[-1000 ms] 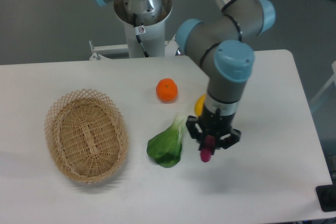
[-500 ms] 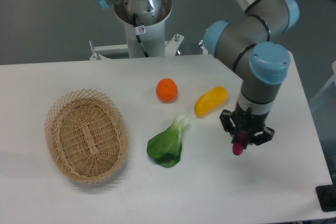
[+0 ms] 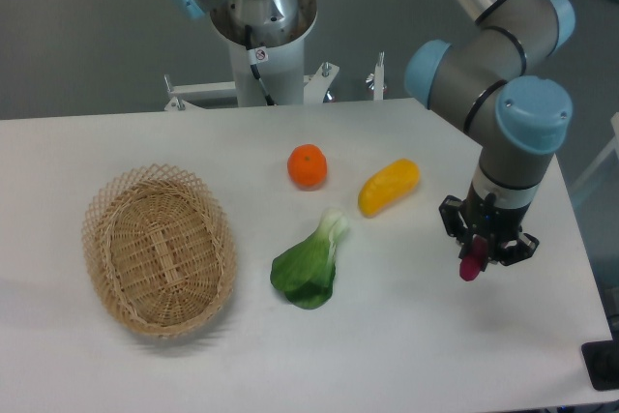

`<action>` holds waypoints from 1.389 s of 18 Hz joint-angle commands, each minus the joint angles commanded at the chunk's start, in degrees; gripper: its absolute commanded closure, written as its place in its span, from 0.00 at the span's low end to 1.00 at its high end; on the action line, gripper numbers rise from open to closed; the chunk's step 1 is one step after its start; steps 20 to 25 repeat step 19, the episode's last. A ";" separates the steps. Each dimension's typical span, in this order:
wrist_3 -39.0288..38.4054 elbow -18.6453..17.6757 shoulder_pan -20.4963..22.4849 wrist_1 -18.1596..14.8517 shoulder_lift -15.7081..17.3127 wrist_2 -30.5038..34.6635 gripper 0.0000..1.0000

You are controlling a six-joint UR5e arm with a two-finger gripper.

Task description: Pick up the sweet potato from the basket

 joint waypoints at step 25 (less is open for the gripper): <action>5.46 0.35 -0.26 -0.18 -1.14 5.10 0.95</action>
